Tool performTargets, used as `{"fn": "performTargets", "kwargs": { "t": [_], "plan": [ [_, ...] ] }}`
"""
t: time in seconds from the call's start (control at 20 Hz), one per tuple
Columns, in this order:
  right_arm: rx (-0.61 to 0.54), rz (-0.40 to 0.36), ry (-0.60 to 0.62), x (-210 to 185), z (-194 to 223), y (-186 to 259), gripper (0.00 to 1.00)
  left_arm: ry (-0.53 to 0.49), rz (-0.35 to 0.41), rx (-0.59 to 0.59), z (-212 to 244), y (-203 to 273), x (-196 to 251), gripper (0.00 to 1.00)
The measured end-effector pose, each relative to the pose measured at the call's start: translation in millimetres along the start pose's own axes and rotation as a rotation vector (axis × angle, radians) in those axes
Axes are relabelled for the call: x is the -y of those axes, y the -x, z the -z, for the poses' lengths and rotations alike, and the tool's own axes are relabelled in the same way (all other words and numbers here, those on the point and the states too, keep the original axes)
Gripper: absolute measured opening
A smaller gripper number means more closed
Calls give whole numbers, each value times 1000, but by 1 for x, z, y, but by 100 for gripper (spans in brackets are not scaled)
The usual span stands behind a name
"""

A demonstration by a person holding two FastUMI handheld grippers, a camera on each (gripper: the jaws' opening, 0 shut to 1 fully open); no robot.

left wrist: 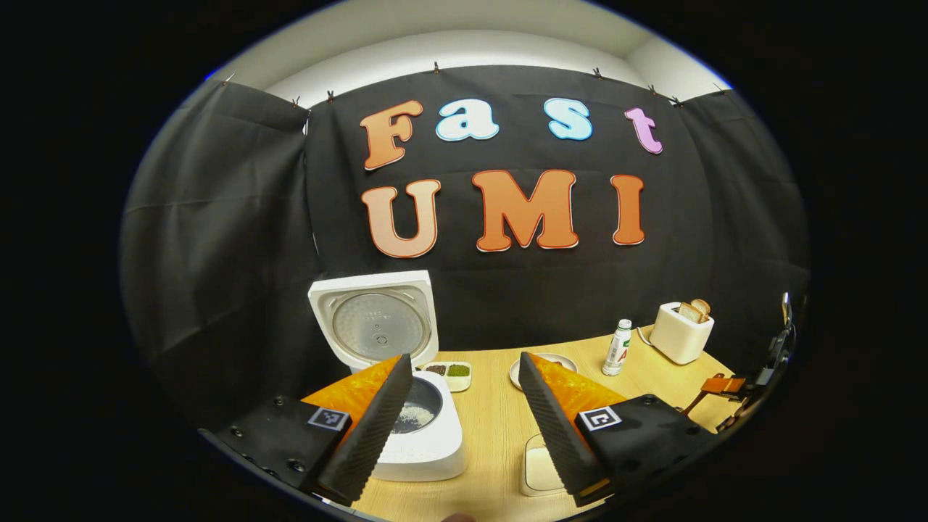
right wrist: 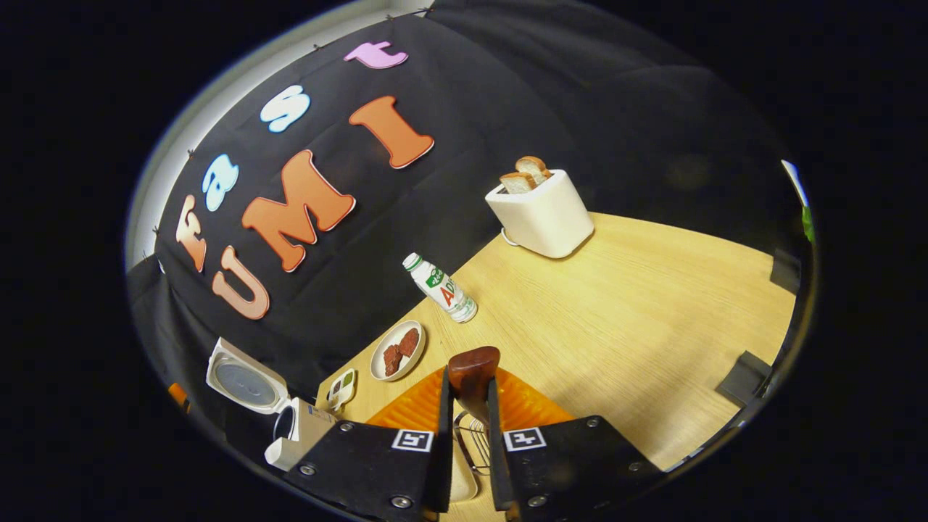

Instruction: Close the left gripper, press the button to open the rice cooker; take a wooden spoon from the chopstick holder with the right hand, scoop a spoonful of rice and pour it into the rice cooker, then put the wooden spoon back into the chopstick holder.

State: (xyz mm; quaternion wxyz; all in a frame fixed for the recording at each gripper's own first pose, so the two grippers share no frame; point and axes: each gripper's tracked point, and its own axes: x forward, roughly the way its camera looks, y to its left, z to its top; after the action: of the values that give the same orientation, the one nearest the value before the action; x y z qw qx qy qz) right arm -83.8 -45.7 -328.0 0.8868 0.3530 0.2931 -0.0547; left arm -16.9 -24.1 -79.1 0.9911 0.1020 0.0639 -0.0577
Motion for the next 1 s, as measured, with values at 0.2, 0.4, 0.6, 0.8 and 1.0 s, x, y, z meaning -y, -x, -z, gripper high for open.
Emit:
{"fn": "performTargets", "kwargs": {
  "t": [0.2,0.4,0.6,0.8,1.0],
  "plan": [
    [-23,-3,-56,5,0,1,30,-4,2,7,-4,-7,-1,99],
    [7,50,-1,21,-26,-1,77,18,-8,35,-21,-20,-14,99],
    [86,77,78,17,-74,20,92,60,-12,68,-49,-35,-32,99],
    [177,88,212,-5,-126,47,93,114,-34,85,-80,-62,-63,99],
    [267,66,344,-47,-168,79,93,152,-65,85,-110,-105,-100,99]
  ]
}}
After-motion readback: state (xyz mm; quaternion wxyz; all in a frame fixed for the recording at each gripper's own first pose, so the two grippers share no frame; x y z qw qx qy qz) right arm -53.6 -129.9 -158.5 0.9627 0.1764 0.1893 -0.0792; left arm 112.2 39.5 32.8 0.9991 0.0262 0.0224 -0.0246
